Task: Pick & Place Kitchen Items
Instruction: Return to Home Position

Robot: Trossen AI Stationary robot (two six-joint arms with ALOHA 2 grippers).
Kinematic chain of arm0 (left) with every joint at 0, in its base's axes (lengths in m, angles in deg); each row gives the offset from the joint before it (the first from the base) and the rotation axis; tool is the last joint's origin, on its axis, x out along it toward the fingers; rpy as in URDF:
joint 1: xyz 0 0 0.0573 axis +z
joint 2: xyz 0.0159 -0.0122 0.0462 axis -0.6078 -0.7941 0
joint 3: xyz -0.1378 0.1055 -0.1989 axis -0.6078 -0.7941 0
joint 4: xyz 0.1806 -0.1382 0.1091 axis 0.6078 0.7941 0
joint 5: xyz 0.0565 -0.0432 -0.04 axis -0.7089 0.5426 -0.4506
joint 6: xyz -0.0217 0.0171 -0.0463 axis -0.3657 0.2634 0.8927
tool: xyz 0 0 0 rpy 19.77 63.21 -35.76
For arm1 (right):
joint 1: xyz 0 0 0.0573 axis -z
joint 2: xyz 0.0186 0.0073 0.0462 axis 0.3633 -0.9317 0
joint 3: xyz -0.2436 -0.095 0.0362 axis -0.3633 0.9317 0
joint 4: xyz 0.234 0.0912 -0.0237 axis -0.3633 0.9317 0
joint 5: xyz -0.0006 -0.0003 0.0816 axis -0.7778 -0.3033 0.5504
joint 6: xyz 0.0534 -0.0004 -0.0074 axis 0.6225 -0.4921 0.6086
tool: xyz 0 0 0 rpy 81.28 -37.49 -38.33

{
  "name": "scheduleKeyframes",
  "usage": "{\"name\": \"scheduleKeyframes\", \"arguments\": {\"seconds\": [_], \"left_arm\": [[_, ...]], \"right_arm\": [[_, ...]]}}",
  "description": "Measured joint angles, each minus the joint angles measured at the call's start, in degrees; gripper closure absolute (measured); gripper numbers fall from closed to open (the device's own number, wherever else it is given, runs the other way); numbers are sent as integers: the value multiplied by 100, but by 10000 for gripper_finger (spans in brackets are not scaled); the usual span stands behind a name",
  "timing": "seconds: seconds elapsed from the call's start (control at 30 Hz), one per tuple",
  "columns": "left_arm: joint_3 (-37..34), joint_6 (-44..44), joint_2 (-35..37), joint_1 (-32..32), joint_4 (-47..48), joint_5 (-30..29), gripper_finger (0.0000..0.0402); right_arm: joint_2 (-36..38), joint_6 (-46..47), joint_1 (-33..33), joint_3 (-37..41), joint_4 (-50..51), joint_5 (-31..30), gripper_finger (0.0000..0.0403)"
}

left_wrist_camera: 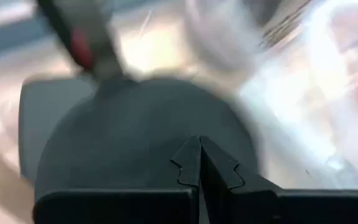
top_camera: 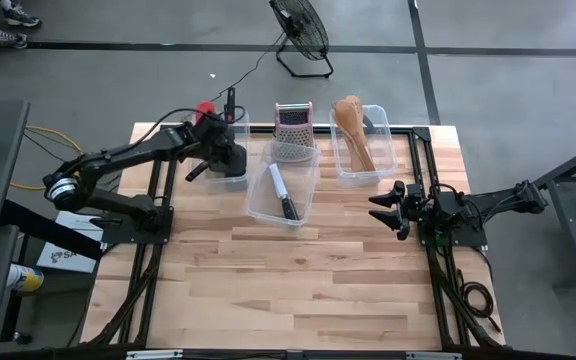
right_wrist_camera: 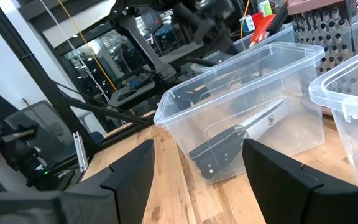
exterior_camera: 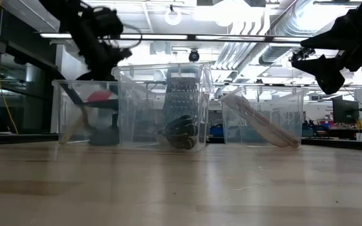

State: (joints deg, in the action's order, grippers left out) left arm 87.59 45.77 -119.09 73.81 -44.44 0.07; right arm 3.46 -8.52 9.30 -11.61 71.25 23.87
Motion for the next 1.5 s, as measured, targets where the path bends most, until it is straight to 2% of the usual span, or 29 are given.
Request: {"name": "scheduleKeyframes", "arguments": {"seconds": [0.23, 0.4, 0.5, 0.63, 0.8, 0.93, 1.03, 1.17, 1.27, 1.5], "left_arm": [[746, -328, 11, 0, 11, 238, 401], [1065, -615, 22, -6, -171, 931, 401], [1084, -736, 22, -189, -609, 1437, 401], [1084, -789, 22, -697, -1311, 1513, 401], [1087, -805, 22, -1620, -2150, 865, 401], [1087, -952, 22, -2395, -2297, -2, 401], [1087, -998, 10, -2846, -2369, -385, 401], [1084, -1192, -24, -3220, -2395, -475, 401], [949, -1396, -15, -3354, -2846, -554, 401], [-308, -1727, 355, -3379, -4722, -535, 402]], "right_arm": [[-2, -1, -1, 0, 0, 1, 166], [-2, 0, 0, 0, 0, 0, 166], [-1, 0, 0, 2, 0, 0, 166], [-2, 1, -1, 0, 0, 0, 166], [-2, -1, 0, 1, 0, 0, 166], [0, -1, 1, 0, 0, 0, 166], [-2, -1, 1, 0, 0, 0, 166], [-2, 1, 1, 1, 0, 0, 166], [-1, 1, 0, 0, 0, 0, 166], [-2, -1, 0, 1, -2, 0, 166]]}}
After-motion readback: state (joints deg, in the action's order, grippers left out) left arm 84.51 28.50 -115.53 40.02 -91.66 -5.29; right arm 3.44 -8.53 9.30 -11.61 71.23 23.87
